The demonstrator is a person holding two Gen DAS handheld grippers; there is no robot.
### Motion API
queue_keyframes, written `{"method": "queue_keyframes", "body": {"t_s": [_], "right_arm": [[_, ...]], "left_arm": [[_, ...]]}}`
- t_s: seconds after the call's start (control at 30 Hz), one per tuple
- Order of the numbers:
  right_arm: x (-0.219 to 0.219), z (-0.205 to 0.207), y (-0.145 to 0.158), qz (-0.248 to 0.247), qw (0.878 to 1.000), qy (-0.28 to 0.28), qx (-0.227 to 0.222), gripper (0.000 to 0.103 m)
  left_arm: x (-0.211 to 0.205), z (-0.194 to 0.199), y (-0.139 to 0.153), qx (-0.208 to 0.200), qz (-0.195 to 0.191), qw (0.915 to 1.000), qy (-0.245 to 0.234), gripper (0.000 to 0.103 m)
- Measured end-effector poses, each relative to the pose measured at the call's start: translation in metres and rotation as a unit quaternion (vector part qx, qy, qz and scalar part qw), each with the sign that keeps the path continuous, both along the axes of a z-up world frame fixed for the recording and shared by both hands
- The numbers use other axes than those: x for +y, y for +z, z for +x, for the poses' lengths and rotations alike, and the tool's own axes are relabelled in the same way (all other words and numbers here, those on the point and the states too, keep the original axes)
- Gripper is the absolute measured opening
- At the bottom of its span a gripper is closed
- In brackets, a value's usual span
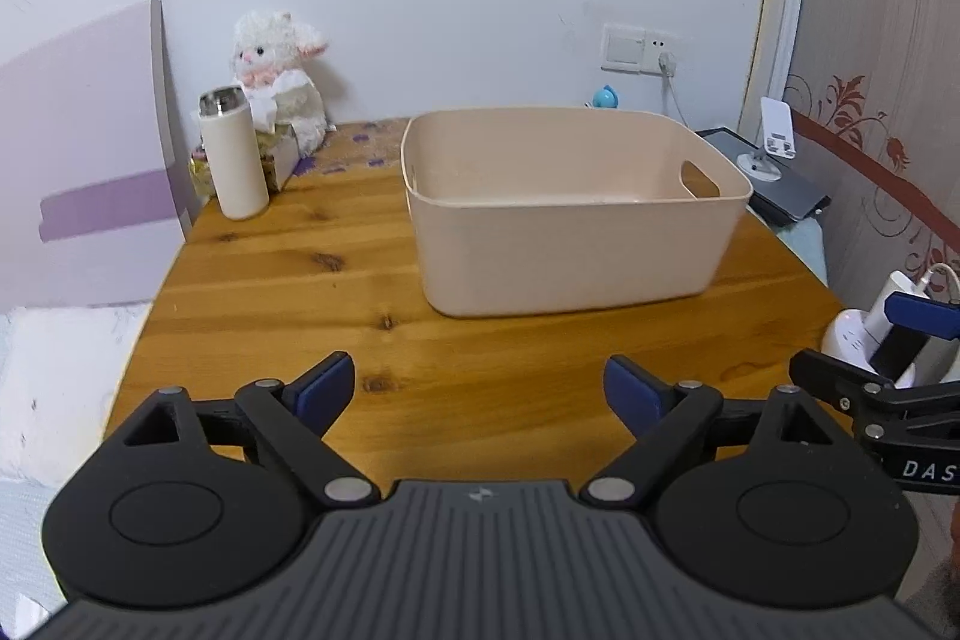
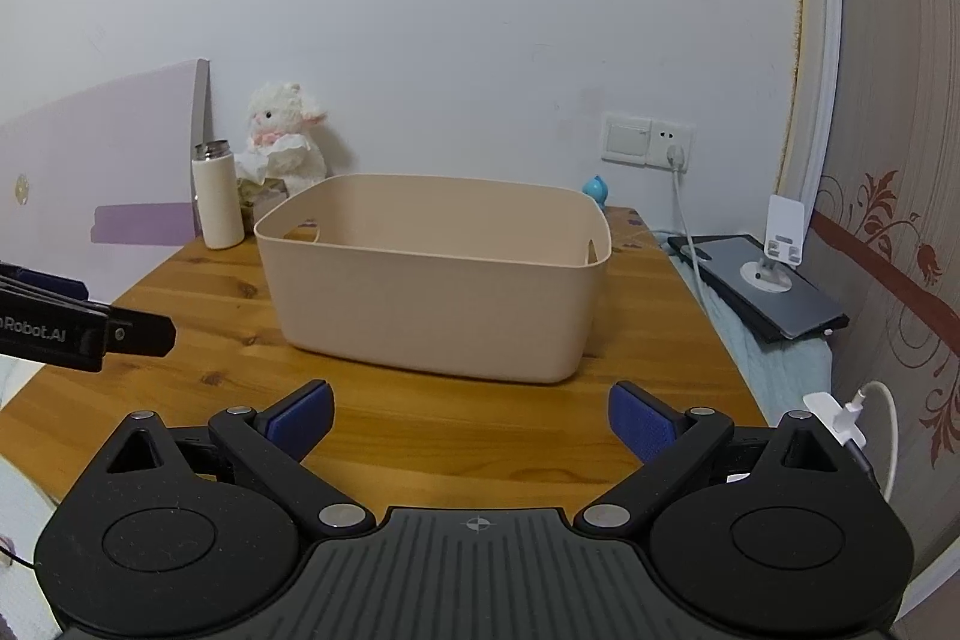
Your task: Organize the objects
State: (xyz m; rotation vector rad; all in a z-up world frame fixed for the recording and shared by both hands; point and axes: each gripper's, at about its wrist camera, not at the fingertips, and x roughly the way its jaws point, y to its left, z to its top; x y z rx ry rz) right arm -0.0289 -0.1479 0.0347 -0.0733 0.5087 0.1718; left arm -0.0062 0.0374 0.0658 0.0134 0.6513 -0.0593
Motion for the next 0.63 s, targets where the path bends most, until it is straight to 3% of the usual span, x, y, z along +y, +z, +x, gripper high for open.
{"method": "queue_keyframes", "body": {"t_s": [0.33, 0.63], "right_arm": [[-0.002, -0.01, -0.001, 0.01, 1.0, 0.005, 0.006, 0.1], [-0.001, -0.007, -0.005, 0.014, 1.0, 0.002, 0.014, 0.102]], "left_arm": [[-0.003, -0.016, -0.007, 0.022, -0.013, 0.9995, -0.018, 0.091], [0.003, -0.016, -0.009, 0.023, -0.018, 0.9996, -0.004, 0.091]]}}
